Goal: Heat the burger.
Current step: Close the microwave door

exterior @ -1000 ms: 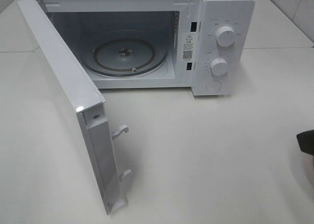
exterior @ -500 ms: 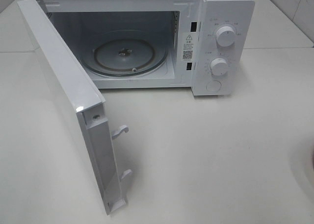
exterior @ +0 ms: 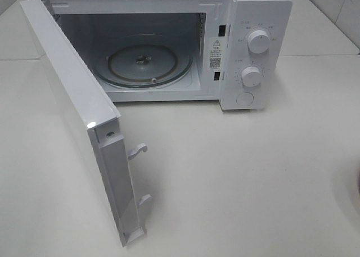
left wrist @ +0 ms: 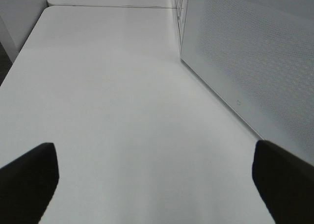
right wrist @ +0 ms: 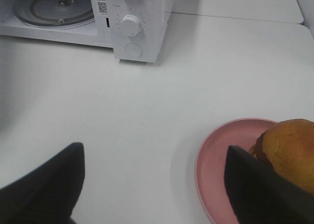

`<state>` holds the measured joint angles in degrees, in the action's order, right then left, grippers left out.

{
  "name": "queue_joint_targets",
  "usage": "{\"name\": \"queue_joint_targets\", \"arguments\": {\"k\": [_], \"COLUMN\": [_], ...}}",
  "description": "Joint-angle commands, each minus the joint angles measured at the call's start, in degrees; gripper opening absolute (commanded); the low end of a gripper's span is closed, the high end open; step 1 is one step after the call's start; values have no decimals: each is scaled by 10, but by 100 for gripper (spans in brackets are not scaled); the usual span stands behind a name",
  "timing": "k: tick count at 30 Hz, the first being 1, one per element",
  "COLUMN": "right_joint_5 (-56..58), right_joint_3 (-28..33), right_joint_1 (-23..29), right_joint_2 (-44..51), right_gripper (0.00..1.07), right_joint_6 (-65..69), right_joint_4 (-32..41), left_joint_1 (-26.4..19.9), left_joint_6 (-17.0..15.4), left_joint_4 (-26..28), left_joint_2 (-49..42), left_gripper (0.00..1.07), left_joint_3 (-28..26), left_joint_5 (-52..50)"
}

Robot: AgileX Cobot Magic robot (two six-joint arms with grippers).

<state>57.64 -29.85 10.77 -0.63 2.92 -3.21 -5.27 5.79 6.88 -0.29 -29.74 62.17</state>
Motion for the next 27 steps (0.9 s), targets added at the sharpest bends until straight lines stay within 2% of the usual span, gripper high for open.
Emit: {"name": "queue_joint_targets", "arguments": {"k": [1,27], "right_joint_5": [-3,-27], "right_joint_3": [4,18], "right_joint_1": [-19,-27], "right_joint_2": [26,26], "right_gripper": [76,76], "right_joint_6": [2,2], "right_joint_4": [1,4], "left_joint_1": [-2,-2], "left_joint_6": [-2,-2], "left_joint_4": [5,5], "left_joint_2": [-7,-7], "left_gripper": [100,100], "left_joint_3": [1,1], "left_joint_5": [-7,-7]}}
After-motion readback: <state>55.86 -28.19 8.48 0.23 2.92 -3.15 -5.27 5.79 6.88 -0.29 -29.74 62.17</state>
